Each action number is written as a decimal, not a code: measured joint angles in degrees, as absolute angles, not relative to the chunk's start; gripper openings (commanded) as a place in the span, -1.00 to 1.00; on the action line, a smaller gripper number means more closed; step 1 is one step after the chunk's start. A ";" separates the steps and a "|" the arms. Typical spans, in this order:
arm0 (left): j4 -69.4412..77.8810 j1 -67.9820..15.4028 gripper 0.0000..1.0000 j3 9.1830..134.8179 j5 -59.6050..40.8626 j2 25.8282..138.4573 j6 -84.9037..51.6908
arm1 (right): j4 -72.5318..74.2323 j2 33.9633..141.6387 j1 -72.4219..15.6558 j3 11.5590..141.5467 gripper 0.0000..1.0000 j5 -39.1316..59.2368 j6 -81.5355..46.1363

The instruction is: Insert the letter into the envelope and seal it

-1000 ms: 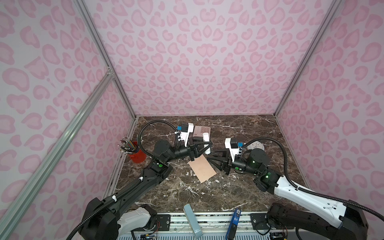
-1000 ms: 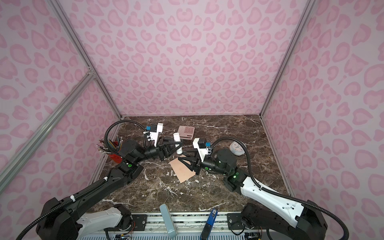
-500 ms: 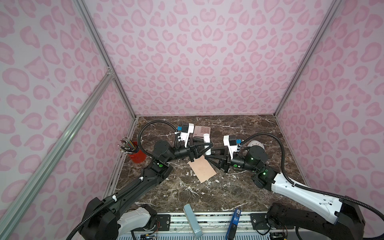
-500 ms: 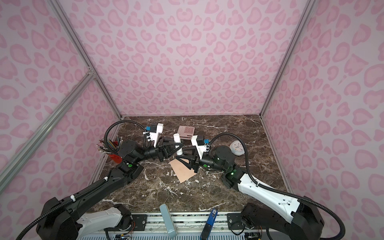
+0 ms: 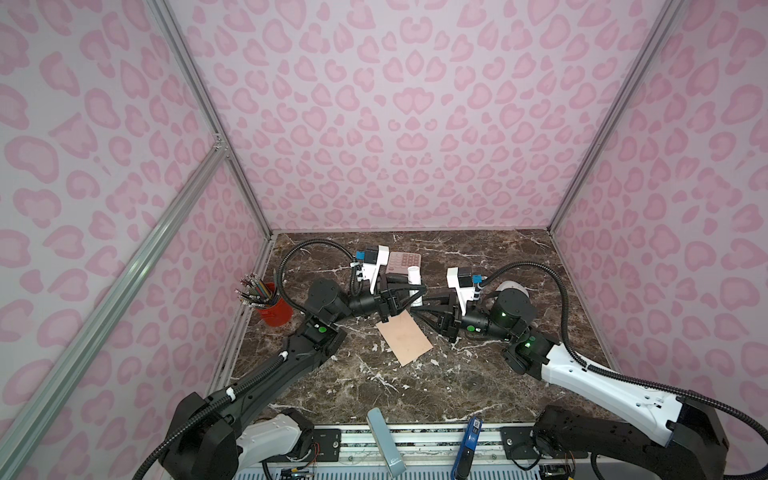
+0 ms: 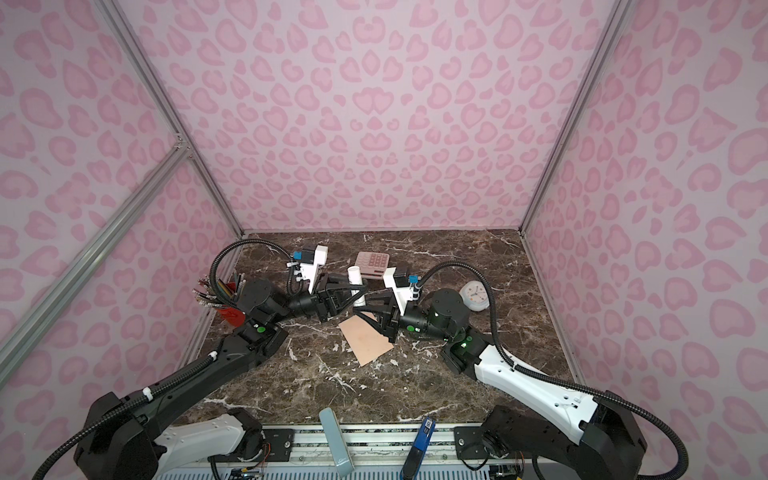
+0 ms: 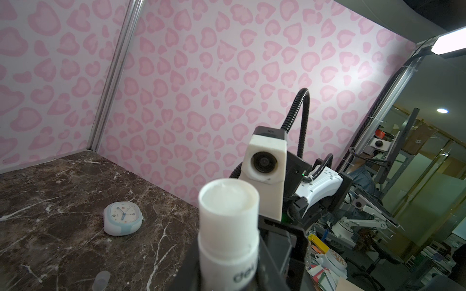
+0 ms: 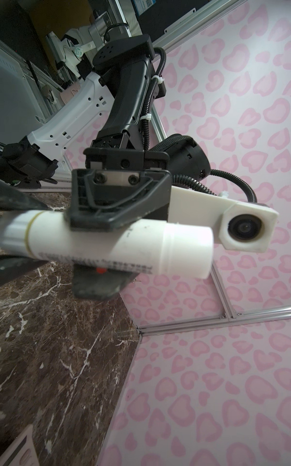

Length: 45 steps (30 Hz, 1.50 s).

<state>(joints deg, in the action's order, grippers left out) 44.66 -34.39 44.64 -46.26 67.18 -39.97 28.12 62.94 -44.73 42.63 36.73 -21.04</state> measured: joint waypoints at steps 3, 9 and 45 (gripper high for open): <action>44.29 -34.81 -0.92 44.60 -45.01 67.13 -39.03 | 26.94 62.48 -44.73 42.89 -0.59 35.42 -21.21; 38.96 -36.45 -0.92 44.73 -38.68 65.43 -34.54 | 19.53 60.55 -45.93 44.84 -0.68 28.84 -18.92; 33.01 -43.22 -0.92 45.69 -11.03 65.23 -29.80 | 15.57 66.72 -77.97 53.21 -0.33 -46.72 11.07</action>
<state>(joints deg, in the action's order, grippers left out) 33.01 -43.22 45.69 -11.03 65.23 -29.80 15.57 66.72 -77.97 53.21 -46.72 11.07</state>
